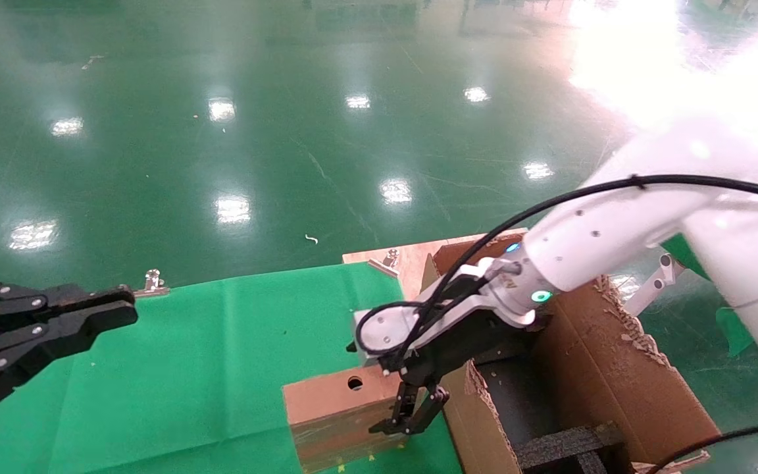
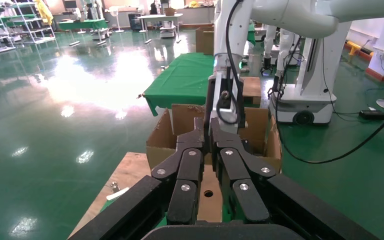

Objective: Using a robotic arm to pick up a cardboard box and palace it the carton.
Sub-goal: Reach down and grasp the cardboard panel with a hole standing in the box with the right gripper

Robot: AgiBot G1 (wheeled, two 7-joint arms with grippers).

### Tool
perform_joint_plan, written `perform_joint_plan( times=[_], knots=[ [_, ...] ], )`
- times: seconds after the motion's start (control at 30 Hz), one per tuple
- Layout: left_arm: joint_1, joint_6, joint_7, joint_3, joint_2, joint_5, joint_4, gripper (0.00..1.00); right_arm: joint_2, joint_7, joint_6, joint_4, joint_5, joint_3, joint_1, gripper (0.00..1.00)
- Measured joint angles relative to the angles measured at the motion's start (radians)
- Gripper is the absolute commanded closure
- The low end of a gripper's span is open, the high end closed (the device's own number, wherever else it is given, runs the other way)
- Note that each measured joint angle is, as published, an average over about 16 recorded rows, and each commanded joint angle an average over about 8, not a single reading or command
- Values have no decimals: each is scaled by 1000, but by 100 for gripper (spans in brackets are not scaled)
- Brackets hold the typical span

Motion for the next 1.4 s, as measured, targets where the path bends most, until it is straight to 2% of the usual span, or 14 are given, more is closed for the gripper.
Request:
perform_joint_plan(
  times=[0.07,0.3,0.33,0.37,0.57,0.63,1.4],
  knots=[
    [0,0,0,0,0,0,0,97,-16,-6,-1,-8,-19,-26,15,0],
    [0,0,0,0,0,0,0,10,-56,-27,-2,-31,-61,-104,57,0],
    [0,0,0,0,0,0,0,0,-60,-29,-1,-33,-64,-113,62,6],
    [0,0,0,0,0,0,0,0,-63,-32,-1,-36,-68,-121,66,15],
    [0,0,0,0,0,0,0,0,-76,-43,-1,-43,-80,-153,83,90],
    [0,0,0,0,0,0,0,0,-78,-44,-1,-43,-82,-158,86,100],
    [0,0,0,0,0,0,0,0,-73,-42,-1,-41,-77,-149,80,100]
  ],
)
